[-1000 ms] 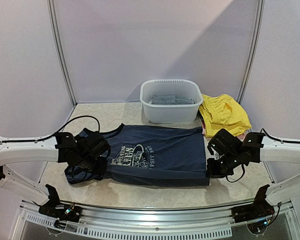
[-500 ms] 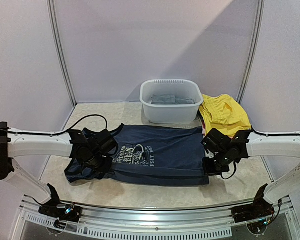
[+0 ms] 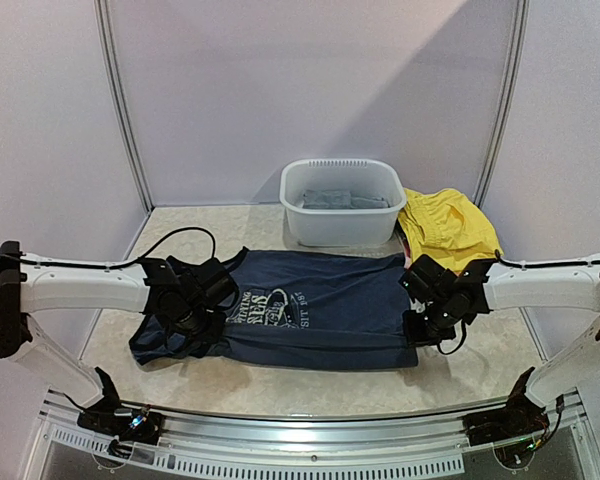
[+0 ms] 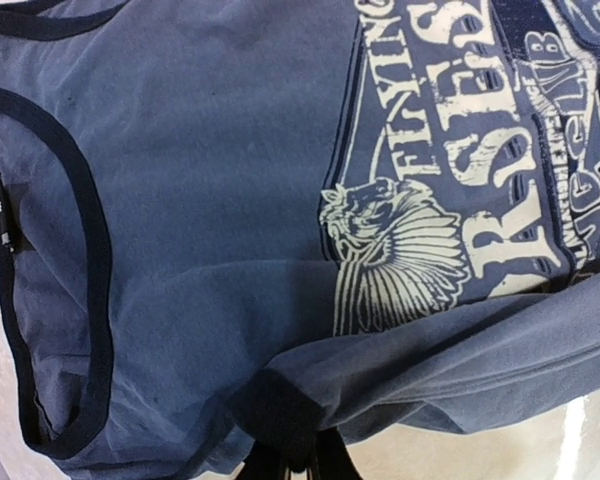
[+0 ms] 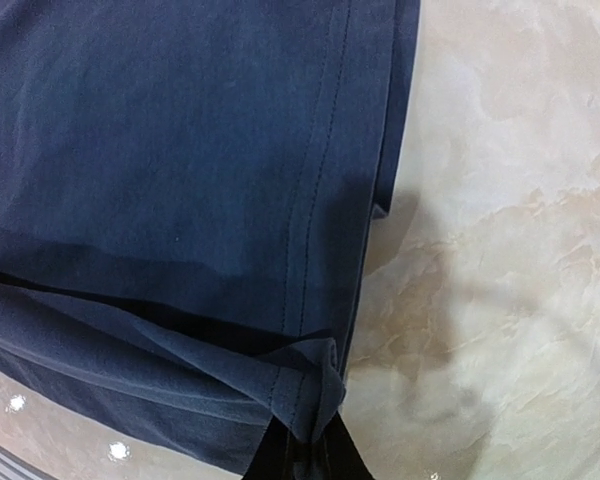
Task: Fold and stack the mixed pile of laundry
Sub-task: Fold the flattened tank top at the center of the board.
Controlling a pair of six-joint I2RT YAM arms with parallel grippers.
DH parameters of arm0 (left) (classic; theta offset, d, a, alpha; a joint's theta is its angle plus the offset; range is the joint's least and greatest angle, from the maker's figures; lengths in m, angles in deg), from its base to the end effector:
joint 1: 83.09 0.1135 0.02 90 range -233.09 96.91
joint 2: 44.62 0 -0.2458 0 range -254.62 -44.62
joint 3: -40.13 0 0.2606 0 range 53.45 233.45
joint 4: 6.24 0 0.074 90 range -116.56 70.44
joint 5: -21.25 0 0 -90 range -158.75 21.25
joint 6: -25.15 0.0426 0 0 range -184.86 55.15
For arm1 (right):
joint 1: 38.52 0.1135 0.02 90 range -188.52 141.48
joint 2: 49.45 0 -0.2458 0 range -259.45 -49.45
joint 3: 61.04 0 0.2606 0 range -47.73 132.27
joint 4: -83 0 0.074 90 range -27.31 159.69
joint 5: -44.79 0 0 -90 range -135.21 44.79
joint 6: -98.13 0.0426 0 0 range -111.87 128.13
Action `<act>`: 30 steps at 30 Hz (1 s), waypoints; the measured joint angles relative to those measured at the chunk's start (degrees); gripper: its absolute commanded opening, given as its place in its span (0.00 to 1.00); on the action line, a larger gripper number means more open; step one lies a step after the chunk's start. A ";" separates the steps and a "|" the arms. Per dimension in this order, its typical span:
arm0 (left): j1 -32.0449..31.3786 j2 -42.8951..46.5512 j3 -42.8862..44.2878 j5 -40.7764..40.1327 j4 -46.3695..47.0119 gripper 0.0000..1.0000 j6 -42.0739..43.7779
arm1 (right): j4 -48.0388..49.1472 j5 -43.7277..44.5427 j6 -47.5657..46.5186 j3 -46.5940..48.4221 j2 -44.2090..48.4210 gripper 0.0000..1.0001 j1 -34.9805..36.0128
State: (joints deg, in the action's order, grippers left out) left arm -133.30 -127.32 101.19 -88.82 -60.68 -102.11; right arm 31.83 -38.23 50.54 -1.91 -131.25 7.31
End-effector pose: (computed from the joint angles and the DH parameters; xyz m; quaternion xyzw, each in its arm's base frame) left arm 0.1766 -0.1892 0.1505 0.0892 0.9736 0.0425 0.2058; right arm 0.1833 0.1813 0.1447 -0.0209 0.9881 0.0544 0.1427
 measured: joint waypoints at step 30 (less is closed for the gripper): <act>-5.09 5.27 -6.03 -0.70 14.21 0.35 4.59 | 14.78 -12.33 -6.54 -2.01 5.95 0.31 1.36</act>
State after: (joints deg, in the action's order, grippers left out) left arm -138.40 -122.05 95.16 -89.52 -46.47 -97.52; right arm 46.60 -50.56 44.01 -3.92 -125.31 8.66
